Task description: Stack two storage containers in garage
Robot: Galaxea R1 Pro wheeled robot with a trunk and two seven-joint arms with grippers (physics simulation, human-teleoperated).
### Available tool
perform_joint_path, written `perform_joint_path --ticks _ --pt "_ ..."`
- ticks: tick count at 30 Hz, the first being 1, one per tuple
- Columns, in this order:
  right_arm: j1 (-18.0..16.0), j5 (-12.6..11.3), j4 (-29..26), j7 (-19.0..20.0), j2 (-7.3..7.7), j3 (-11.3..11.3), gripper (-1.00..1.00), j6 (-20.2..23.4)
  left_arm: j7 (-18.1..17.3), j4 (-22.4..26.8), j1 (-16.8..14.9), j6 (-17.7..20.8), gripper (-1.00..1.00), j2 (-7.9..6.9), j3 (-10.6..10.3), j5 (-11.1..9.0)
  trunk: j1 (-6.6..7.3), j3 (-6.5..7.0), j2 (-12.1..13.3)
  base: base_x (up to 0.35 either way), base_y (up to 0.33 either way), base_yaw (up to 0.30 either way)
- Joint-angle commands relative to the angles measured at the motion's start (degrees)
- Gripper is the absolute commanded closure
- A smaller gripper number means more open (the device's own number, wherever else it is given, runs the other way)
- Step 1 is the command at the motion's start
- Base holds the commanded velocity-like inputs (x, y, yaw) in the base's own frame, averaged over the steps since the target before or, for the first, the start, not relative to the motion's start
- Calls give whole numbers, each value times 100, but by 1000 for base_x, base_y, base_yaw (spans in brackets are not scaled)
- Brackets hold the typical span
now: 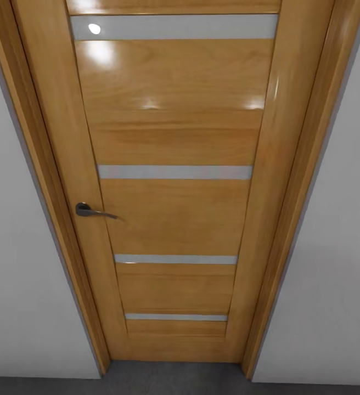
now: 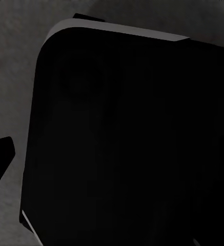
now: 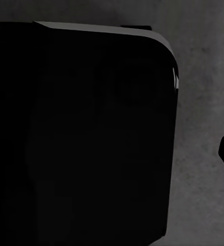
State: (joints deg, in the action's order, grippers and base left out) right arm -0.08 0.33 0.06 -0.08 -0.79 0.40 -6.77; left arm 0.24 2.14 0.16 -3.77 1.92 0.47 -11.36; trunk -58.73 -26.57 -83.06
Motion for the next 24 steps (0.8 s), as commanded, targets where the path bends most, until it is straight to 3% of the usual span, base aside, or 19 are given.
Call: perform_joint_path --ticks 1,24 --pt "-1 -1 1 3 2 1 -100 -17 3 6 2 -9 -100 1 2 -33 0 -4 -2 4 0 0" --pt "-1 29 -6 13 45 38 -100 -11 3 6 2 -11 -100 1 5 -33 0 -4 -2 0 0 0"
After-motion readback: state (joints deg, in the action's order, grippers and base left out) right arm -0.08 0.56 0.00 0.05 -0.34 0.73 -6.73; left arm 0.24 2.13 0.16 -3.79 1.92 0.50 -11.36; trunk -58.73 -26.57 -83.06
